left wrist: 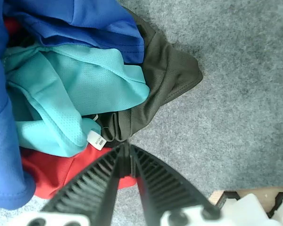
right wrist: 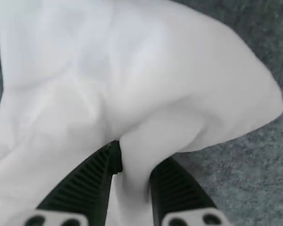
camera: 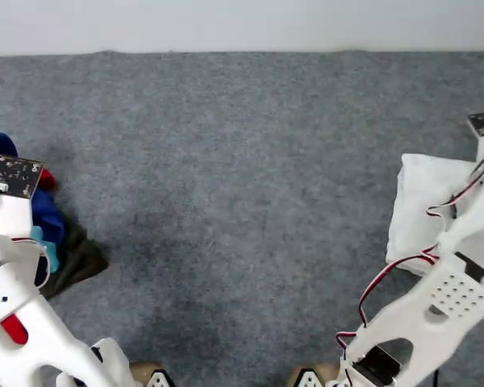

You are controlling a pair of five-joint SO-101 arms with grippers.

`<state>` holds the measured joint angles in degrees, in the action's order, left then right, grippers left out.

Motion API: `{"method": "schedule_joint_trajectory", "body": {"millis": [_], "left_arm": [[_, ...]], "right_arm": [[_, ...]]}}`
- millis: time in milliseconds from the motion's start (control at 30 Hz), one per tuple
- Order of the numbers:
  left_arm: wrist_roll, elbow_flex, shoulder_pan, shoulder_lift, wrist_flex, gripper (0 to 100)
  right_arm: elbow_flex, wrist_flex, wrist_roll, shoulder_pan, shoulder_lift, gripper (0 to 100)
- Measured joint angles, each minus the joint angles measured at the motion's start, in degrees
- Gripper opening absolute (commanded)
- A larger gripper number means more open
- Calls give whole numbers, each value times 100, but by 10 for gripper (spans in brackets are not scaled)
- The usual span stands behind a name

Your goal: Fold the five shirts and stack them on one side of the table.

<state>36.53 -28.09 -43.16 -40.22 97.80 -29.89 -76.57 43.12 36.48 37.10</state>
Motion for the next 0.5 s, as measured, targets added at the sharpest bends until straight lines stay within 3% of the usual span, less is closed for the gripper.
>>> {"method": "schedule_joint_trajectory", "body": {"millis": [133, 200, 333, 500], "left_arm": [[0, 0, 0, 0, 0, 15], [0, 0, 0, 0, 0, 15], [0, 0, 0, 0, 0, 15], [0, 0, 0, 0, 0, 15]], "right_arm": [[0, 26, 18, 0, 18, 291], [-9, -105, 18, 0, 9, 318], [-176, -633, -220, 0, -18, 247], [-273, -1600, -343, -141, -492, 0]]}}
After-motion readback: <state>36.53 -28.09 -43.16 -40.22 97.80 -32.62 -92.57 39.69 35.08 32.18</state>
